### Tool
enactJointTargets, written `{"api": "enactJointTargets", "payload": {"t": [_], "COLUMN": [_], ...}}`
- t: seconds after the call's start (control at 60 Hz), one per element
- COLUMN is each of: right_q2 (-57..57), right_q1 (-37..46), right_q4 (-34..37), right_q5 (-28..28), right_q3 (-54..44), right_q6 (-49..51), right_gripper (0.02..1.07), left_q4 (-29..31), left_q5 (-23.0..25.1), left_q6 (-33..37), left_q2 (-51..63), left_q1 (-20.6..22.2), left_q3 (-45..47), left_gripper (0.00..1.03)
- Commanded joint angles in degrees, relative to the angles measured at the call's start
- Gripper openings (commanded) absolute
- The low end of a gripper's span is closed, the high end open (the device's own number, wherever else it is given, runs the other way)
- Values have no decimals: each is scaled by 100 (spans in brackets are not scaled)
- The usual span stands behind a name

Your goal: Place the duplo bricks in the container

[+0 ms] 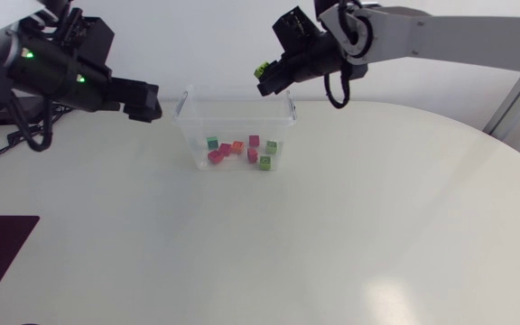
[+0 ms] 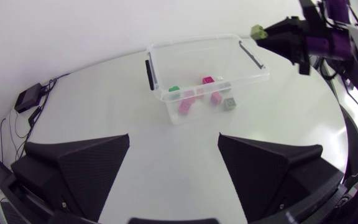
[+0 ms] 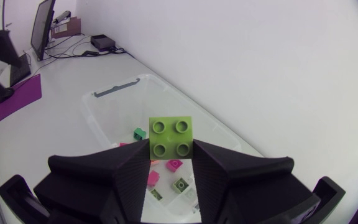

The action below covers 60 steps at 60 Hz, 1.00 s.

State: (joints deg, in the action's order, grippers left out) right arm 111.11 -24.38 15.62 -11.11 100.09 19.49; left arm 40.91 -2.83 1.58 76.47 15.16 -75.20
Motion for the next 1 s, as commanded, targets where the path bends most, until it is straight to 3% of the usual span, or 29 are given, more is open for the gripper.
{"api": "enactJointTargets", "payload": {"t": [0.0,0.05,0.133,0.2,0.45,0.617,0.983], "right_q2": [675,965,1317,1396,315,-1091,-4440], "right_q1": [-84,-137,-199,-216,-119,127,1049], "right_q4": [-50,-59,-68,-59,-226,-630,-1535], "right_q5": [145,338,654,733,892,1340,1498], "right_q3": [573,836,1188,1329,318,-1132,-4507], "right_q6": [-147,-156,-156,-217,-323,-410,-410], "right_gripper": [30,44,85,103,103,103,102], "left_q4": [119,119,119,119,-311,-636,-1190], "left_q5": [46,46,46,46,46,37,37], "left_q6": [96,114,114,123,211,360,633], "left_q2": [-536,-791,-1152,-1371,-2118,-2628,-3841], "left_q1": [14,5,14,22,-189,-514,-1032], "left_q3": [383,603,928,1139,1912,2396,3477], "left_gripper": [100,100,100,100,100,100,100]}}
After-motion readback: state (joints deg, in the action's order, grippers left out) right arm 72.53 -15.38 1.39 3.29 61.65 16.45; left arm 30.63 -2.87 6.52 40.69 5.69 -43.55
